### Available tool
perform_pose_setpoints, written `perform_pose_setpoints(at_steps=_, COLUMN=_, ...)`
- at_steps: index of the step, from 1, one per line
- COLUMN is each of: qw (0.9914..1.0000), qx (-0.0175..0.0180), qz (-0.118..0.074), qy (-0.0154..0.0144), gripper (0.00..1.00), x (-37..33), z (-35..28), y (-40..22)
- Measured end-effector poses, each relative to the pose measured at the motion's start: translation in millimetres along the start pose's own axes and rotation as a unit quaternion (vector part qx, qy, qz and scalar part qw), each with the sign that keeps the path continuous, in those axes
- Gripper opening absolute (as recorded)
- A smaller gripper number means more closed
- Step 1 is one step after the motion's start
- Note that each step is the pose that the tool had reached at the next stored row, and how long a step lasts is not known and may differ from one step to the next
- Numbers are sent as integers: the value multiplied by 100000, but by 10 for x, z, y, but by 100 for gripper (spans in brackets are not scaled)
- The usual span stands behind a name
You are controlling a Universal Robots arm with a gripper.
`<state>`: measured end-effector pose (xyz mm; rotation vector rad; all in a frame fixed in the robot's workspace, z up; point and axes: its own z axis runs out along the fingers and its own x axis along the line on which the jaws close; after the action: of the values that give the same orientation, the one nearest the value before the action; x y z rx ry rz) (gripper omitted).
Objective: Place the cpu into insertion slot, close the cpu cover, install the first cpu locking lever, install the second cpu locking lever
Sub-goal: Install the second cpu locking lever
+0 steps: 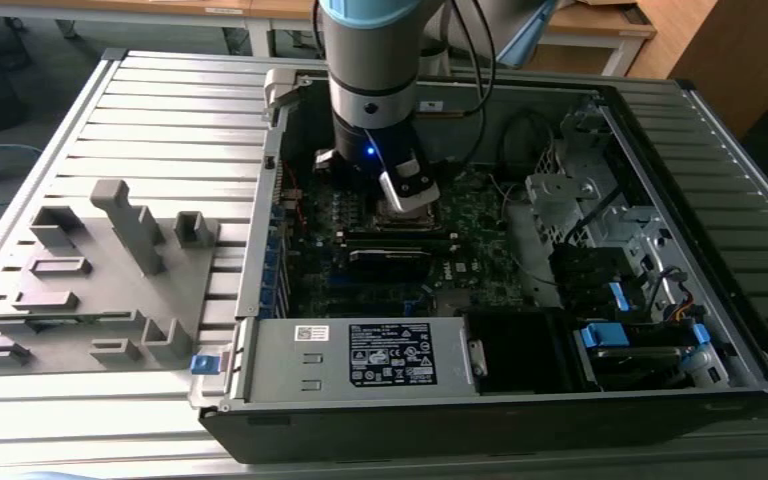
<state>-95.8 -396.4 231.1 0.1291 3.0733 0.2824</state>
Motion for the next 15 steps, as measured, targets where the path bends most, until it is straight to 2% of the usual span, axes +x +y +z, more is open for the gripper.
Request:
perform_pose_setpoints(at_steps=6, qw=100000, qx=0, qz=3, qy=0, gripper=11, x=-4, z=-75, y=14)
perform_pose_setpoints(at_steps=11, qw=100000, qx=7, qz=52, qy=-7, gripper=11, x=-7, z=-102, y=19)
perform_pose_setpoints(at_steps=15, qw=100000, qx=3, qz=86, qy=-15, gripper=11, x=-10, z=-168, y=32)
